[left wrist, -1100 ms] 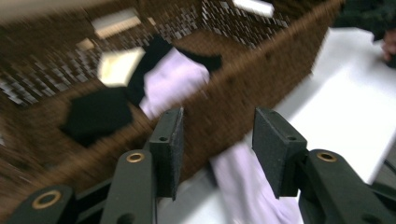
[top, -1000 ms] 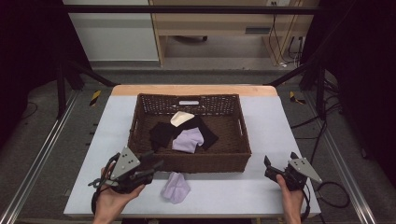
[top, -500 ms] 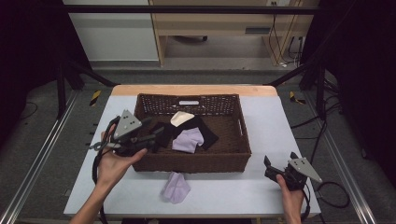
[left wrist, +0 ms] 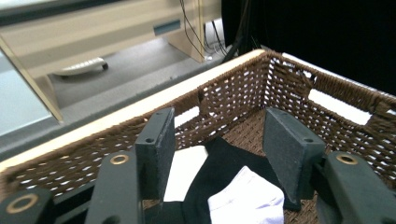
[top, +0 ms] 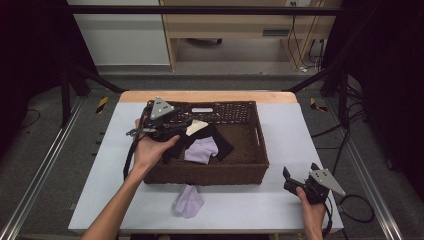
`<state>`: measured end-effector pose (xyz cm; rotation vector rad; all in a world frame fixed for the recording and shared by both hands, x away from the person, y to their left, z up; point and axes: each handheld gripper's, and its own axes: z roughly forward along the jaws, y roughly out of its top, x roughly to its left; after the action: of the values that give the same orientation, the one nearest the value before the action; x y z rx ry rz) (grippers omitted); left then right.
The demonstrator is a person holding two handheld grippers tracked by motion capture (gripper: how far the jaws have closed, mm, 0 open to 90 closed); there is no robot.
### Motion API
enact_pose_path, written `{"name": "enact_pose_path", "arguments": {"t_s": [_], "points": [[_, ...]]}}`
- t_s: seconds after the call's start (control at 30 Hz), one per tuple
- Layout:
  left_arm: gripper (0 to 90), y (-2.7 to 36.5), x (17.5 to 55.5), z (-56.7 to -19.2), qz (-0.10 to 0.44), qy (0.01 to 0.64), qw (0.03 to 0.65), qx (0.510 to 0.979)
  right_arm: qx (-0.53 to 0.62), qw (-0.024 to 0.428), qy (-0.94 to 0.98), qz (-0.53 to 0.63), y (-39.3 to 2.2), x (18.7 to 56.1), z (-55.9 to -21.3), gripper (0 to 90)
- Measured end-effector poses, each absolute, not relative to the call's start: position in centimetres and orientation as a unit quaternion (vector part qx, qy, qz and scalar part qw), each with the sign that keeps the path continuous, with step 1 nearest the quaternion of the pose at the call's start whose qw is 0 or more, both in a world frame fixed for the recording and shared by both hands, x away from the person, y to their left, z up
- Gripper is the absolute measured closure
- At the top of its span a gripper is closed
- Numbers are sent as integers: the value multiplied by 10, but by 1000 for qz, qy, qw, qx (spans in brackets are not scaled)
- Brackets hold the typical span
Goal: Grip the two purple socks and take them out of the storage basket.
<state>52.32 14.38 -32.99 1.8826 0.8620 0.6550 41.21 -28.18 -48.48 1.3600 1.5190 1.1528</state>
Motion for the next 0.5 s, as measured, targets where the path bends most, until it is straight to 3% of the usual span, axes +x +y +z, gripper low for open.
{"name": "enact_pose_path", "arguments": {"t_s": [0.5], "points": [[434,110,564,-388,234,370,399,806,535,388,598,454,-282,412,-485,28]]}}
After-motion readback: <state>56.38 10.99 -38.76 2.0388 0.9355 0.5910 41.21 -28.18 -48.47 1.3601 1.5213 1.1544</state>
